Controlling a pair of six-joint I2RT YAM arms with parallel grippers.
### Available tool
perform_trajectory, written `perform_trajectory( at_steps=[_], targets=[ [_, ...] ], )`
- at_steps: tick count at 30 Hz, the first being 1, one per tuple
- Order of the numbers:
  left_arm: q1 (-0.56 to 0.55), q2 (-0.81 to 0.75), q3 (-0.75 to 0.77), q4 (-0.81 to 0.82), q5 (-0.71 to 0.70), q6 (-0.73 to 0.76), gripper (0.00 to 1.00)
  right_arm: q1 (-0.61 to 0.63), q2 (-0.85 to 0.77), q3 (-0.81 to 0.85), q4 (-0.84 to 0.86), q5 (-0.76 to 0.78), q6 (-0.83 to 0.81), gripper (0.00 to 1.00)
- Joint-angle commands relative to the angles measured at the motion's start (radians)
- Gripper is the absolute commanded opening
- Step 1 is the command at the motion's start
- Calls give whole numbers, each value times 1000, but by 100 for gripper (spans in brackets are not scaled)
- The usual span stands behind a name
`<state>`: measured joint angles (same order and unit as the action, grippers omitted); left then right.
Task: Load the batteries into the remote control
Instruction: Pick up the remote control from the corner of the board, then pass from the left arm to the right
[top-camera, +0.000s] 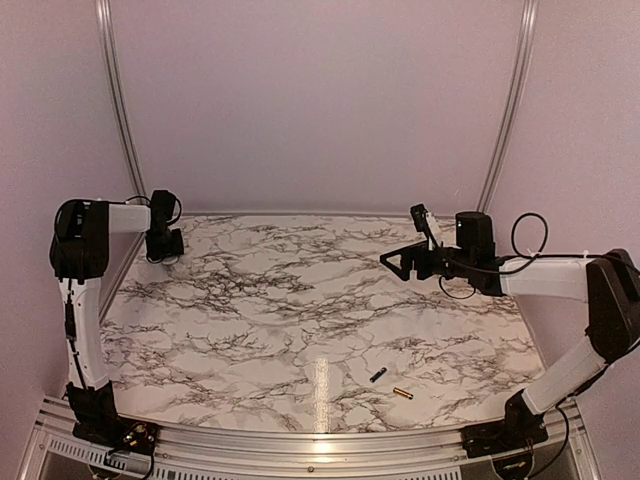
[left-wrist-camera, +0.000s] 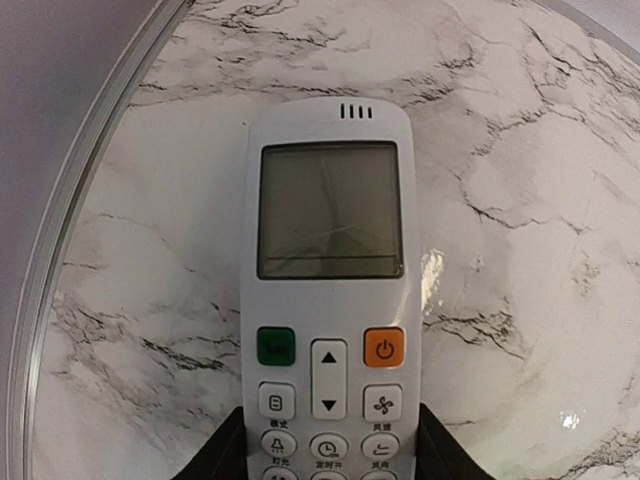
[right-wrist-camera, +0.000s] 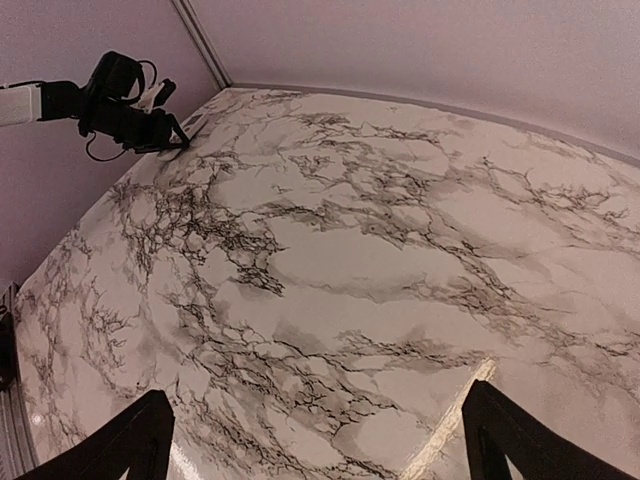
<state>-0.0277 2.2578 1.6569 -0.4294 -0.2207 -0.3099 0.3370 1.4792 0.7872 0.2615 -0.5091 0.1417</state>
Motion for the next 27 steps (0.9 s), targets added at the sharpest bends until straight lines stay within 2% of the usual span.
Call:
perform_trajectory(
  at_steps=[1, 5, 9, 14, 18, 23, 27],
  targets=[
    [-117, -121, -84, 28, 65, 14, 20, -9, 32, 41, 21, -85, 30, 99],
    [-250, -212, -163, 57, 115, 43, 18, -9, 35, 56, 24, -110, 36, 99],
    [-356, -318, -246, 117, 285, 78, 18, -9, 16, 53, 22, -125, 24, 99],
    [-447, -429, -295, 132, 470, 107, 17, -6, -7, 31, 52, -198, 17, 99],
    [-505, -531, -361, 141, 566, 141, 16, 4, -24, 23, 54, -215, 7, 99],
    [-571, -664, -499, 229, 821, 174, 17, 28, -42, 13, 95, -291, 31, 99],
    [-659, -731, -525, 217, 921, 217, 18, 77, -64, 30, 98, -362, 10, 99]
  ],
)
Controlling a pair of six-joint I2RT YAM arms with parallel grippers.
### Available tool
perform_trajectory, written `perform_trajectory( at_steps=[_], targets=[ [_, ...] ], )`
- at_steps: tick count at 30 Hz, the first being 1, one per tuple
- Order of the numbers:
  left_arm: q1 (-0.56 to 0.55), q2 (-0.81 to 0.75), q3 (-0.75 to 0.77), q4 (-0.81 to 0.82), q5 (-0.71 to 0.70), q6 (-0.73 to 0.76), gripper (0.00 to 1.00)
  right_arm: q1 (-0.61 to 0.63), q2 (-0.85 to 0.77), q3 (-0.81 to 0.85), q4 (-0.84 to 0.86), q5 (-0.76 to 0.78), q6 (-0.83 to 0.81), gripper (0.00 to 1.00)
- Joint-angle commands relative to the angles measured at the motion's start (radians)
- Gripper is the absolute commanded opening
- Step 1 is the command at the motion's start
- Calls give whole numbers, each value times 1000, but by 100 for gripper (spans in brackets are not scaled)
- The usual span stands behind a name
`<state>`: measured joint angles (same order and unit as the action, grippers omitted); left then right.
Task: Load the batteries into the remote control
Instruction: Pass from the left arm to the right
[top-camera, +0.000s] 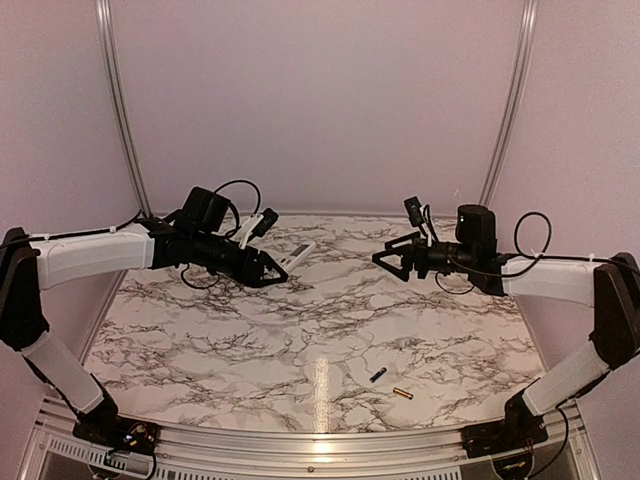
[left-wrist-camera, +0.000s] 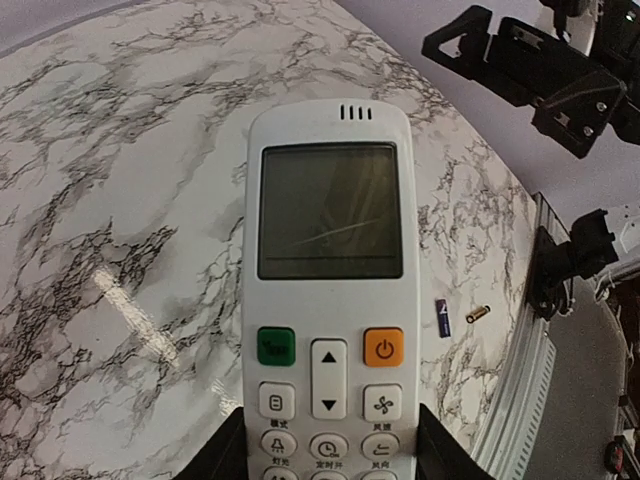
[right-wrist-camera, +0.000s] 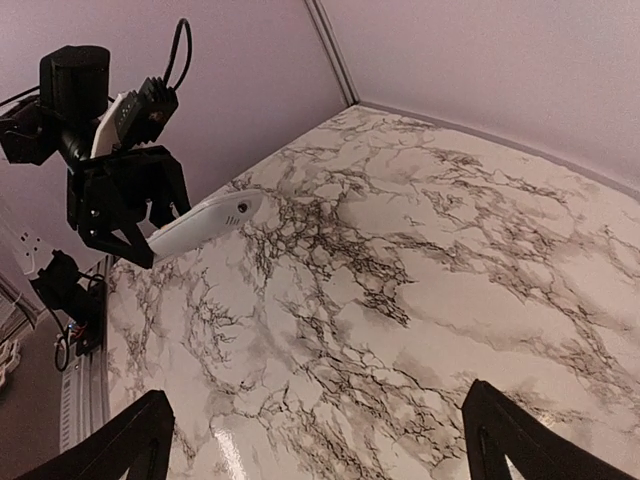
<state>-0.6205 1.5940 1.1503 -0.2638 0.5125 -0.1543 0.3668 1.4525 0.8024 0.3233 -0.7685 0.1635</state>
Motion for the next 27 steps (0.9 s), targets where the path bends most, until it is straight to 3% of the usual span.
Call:
perform_trajectory(
  at_steps=[1, 10, 21, 27],
  targets=[
    [-85, -79, -14, 36, 206, 77, 18, 60, -40, 21, 40, -122, -10, 99],
    [-199, -143, 13, 22, 297, 150, 19, 183, -96, 51, 117, -317, 70, 99],
    [-253, -121, 40, 32, 210, 196, 20, 261, -89, 101, 92, -305, 149, 99],
    [-257, -127, 36, 53, 147, 198, 20, 295, -51, 120, 77, -305, 170, 93]
  ],
)
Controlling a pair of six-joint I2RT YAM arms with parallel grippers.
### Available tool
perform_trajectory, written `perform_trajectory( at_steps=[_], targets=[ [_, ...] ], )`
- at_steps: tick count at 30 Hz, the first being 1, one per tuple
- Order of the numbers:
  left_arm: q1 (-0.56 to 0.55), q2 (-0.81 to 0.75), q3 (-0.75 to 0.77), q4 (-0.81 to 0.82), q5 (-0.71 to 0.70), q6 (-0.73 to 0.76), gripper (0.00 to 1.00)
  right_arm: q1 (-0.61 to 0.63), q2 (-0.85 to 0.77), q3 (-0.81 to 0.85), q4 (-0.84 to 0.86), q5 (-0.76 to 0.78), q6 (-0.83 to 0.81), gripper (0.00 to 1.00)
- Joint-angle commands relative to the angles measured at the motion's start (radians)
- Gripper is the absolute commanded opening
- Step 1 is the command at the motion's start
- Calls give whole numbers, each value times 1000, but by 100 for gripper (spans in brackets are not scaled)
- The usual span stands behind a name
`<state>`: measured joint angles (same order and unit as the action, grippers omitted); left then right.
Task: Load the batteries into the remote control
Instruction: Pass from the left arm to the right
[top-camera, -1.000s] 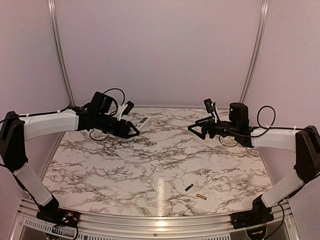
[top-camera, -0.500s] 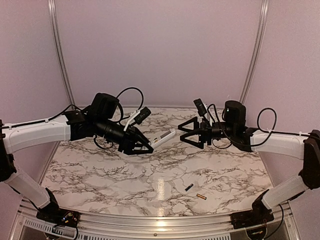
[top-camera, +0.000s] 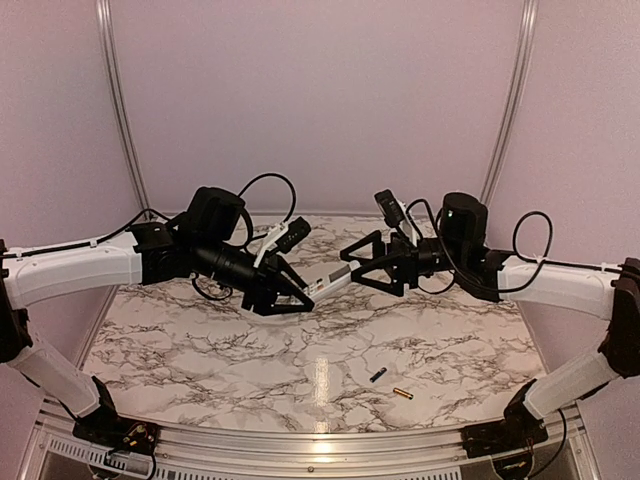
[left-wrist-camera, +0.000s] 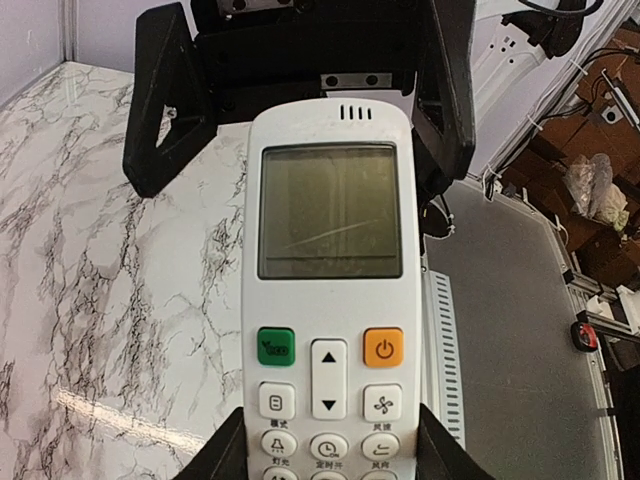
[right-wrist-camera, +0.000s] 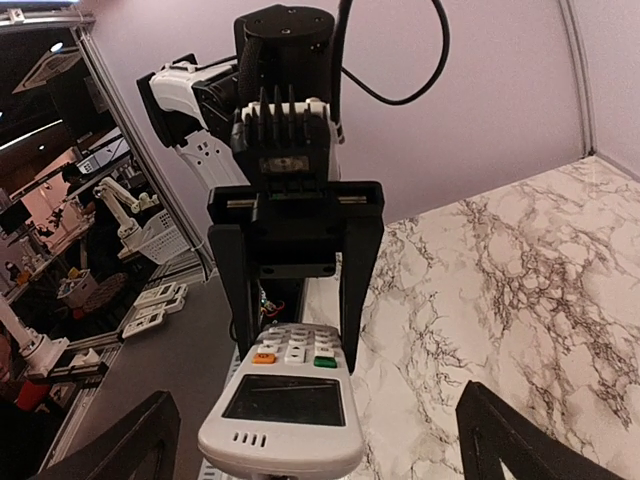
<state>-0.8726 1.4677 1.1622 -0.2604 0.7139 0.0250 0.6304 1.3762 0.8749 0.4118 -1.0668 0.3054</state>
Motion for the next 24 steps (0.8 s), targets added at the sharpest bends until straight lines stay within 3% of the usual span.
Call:
perform_trajectory(
  at_steps=[1, 6, 15, 18, 20, 24],
  targets=[
    [-6, -2, 22, 56, -65, 18, 20, 39, 30, 52, -16, -4, 28, 92],
    [-6, 1, 15, 74, -84, 22, 20, 52, 49, 55, -6, 2, 46, 84],
    [-6, 14, 11, 73, -94, 36, 20, 51, 78, 54, 43, -2, 93, 56],
    [-6, 14, 8, 72, -95, 40, 20, 52, 85, 53, 78, -18, 118, 52],
    [-6, 14, 6, 69, -95, 44, 20, 51, 91, 53, 94, -24, 130, 52],
    [-7, 14, 5, 65, -95, 50, 20, 52, 100, 54, 130, -43, 164, 62]
  ],
)
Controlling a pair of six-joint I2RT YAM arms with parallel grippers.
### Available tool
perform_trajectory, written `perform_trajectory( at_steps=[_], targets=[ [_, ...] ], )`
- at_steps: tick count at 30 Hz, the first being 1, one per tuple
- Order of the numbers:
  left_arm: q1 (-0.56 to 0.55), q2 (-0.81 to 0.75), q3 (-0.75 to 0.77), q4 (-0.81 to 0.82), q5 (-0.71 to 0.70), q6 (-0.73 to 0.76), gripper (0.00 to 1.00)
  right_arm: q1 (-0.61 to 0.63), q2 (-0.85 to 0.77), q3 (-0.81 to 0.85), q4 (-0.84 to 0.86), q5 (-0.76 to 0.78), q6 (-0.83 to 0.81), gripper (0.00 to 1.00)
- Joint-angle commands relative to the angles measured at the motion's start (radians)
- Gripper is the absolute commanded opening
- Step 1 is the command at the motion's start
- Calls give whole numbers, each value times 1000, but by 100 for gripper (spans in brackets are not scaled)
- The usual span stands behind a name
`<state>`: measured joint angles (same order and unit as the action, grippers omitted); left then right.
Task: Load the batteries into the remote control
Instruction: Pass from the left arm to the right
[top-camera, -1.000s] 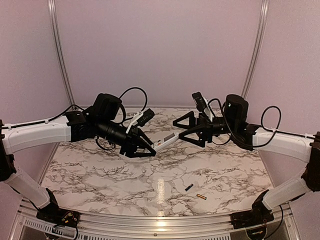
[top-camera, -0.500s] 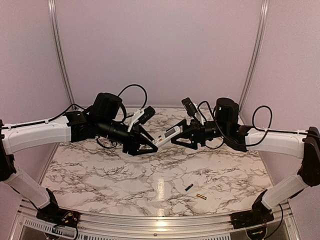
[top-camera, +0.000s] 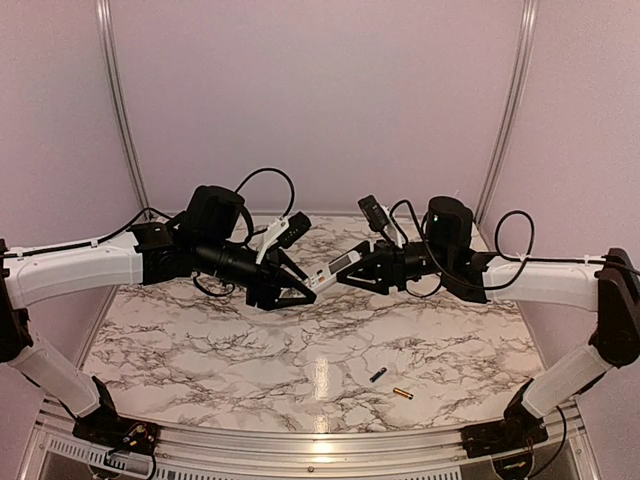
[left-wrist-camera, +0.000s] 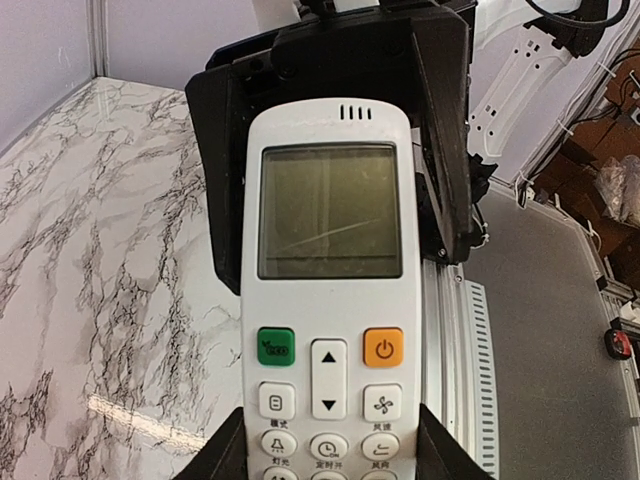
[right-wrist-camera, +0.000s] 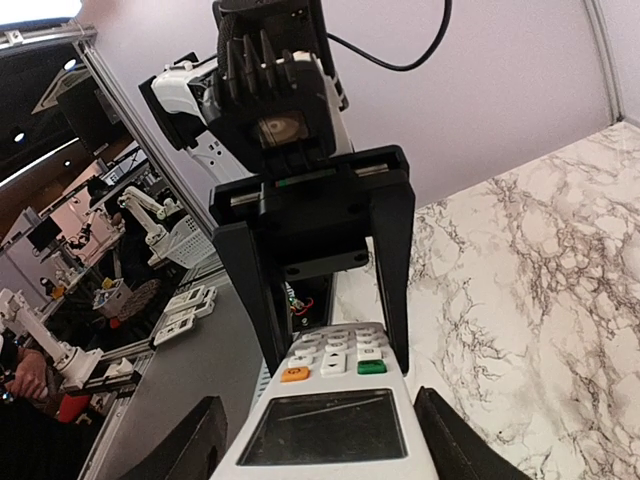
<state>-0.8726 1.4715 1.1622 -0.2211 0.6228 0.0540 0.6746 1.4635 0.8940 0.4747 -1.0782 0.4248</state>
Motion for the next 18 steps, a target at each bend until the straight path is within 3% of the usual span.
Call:
perform_trajectory(
  at_steps=[1, 6, 8, 10, 15, 18],
  targets=[
    [-7, 10, 6, 25, -4, 22, 20, 8, 16, 35, 71, -34, 46, 59],
    [-5, 4, 6, 29, -14, 21, 20, 8, 23, 38, 68, -31, 49, 45],
    [-5, 3, 4, 29, -30, 16, 25, 8, 22, 39, 68, -30, 49, 38],
    [-5, 7, 5, 23, -49, 6, 42, 8, 24, 42, 61, -24, 48, 32],
    [-5, -23, -10, 25, -172, -17, 85, 3, 15, 62, -22, 59, 16, 30],
    [-6, -70, -47, 62, -294, -35, 98, -12, 13, 85, -111, 143, 5, 29]
  ],
)
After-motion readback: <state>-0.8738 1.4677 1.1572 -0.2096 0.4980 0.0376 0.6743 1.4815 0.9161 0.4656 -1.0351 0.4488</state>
